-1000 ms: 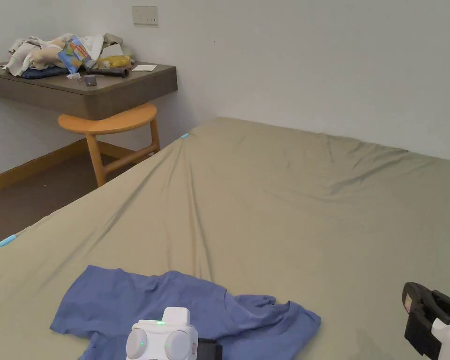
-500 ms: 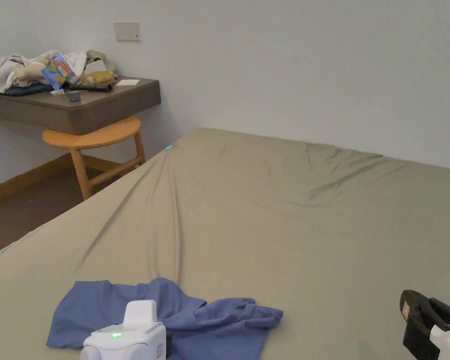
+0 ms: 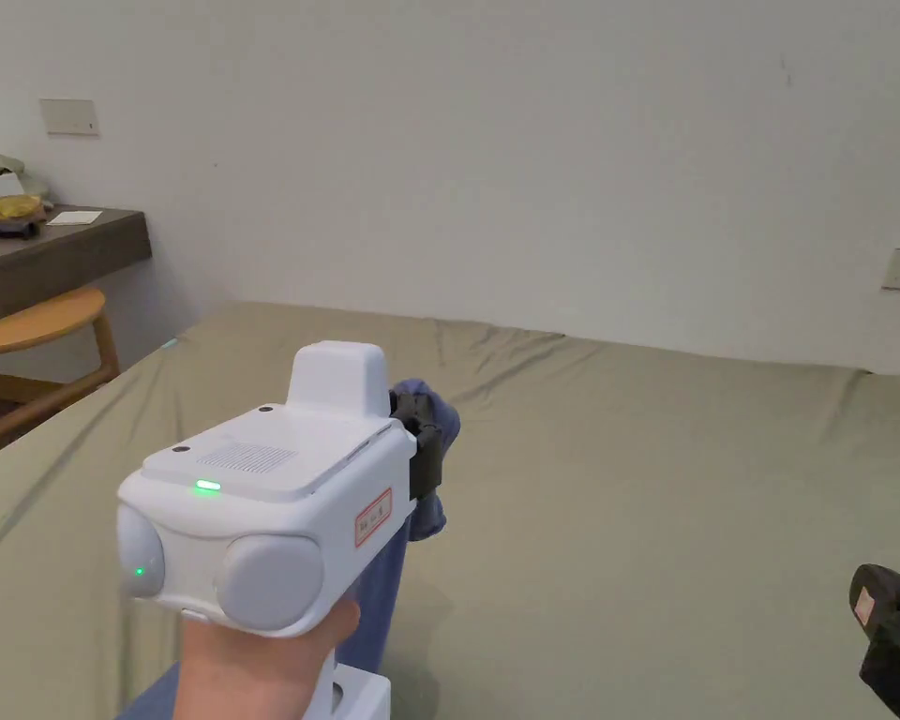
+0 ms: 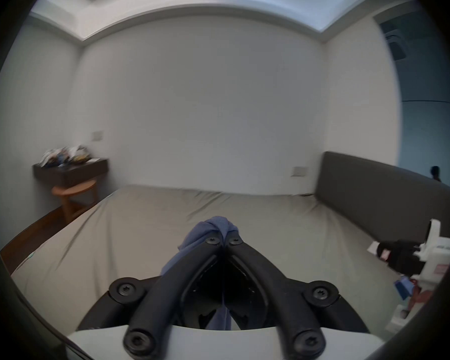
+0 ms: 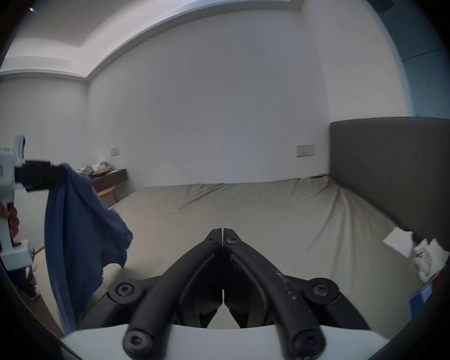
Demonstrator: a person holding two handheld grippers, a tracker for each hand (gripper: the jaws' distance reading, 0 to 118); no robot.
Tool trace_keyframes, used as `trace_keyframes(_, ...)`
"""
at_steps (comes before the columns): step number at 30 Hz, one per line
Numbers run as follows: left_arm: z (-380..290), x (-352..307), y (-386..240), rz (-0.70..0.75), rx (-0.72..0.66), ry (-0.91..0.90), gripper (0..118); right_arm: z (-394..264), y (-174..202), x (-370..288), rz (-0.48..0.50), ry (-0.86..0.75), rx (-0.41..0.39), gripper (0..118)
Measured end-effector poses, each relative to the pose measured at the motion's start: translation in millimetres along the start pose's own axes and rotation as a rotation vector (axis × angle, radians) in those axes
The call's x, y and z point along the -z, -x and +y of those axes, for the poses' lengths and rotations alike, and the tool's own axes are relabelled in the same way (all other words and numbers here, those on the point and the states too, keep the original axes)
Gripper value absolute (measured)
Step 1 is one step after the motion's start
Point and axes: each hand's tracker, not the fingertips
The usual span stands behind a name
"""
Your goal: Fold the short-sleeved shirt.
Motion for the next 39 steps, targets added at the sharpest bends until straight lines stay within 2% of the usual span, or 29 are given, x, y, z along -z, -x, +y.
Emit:
trace_keyframes(4, 9.6, 11.6, -90.7, -0.161, 0.054, -0.003, 0, 5.7, -56.4, -42.7, -0.105, -0.025, 0.031, 0)
trace_keyframes(7, -6.9, 28.2, -153.0, -0.291, 0.039, 0.073, 0, 6.0, -94.7, -71.6, -0.191, -0.040, 0.035, 0)
trace_keyframes(9, -31.0, 39.5, -188.1, -0.350, 0.010, 0.132, 0, 2.0, -120.2, -86.1, -0.248, -0.040, 0.040, 0)
trace_keyframes(13, -106.6, 61.7, -251.7, -0.431, 0.097, 0.358, 0, -8.9, -155.0, -112.2, -0.317, -0.021, 0.067, 0)
trace_keyframes(16, -176.3, 75.9, -277.6, -0.465, 0.051, 0.576, 0, -19.7, -170.7, -123.4, -0.355, 0.006, 0.069, 0)
trace_keyframes(19, -235.3, 82.2, -296.2, -0.431, 0.146, 0.720, 0, -31.2, -177.6, -129.8, -0.370, 0.040, 0.069, 0)
trace_keyframes(27, -303.1, 86.4, -306.8, -0.442, 0.171, 0.969, 0, -49.0, -179.2, -131.7, -0.375, 0.090, 0.086, 0)
trace_keyframes(28, -309.3, 89.4, -305.8, -0.432, 0.155, 1.006, 14, -49.1, -178.5, -131.5, -0.372, 0.094, 0.087, 0)
trace_keyframes(29, -314.3, 93.3, -303.8, -0.433, 0.129, 1.031, 39, -49.6, -176.6, -132.0, -0.370, 0.093, 0.086, 0)
trace_keyframes(30, -319.2, 97.2, -300.4, -0.438, 0.091, 1.054, 71, -49.6, -175.1, -132.1, -0.368, 0.093, 0.083, 0)
trace_keyframes(31, -324.9, 98.4, -298.8, -0.450, 0.046, 1.087, 92, -49.3, -174.0, -132.2, -0.367, 0.092, 0.082, 0)
trace_keyframes(32, -327.8, 98.0, -297.2, -0.461, 0.015, 1.120, 92, -48.9, -173.4, -132.3, -0.364, 0.090, 0.085, 0)
trace_keyframes(33, -325.1, 95.6, -297.2, -0.489, -0.003, 1.137, 98, -50.0, -174.7, -132.4, -0.359, 0.089, 0.087, 0)
trace_keyframes(34, -317.5, 90.7, -295.0, -0.501, -0.023, 1.115, 110, -49.1, -173.7, -132.3, -0.357, 0.087, 0.087, 0)
trace_keyframes(35, -306.4, 85.4, -290.0, -0.516, -0.040, 1.086, 114, -48.1, -172.5, -132.3, -0.356, 0.082, 0.086, 0)
trace_keyframes(37, -267.8, 76.4, -265.3, -0.578, -0.112, 0.966, 110, -42.5, -166.1, -132.6, -0.353, 0.072, 0.083, 0)
trace_keyframes(39, -214.4, 62.8, -224.5, -0.549, -0.181, 0.793, 108, -37.7, -161.6, -131.2, -0.348, 0.062, 0.078, 0)
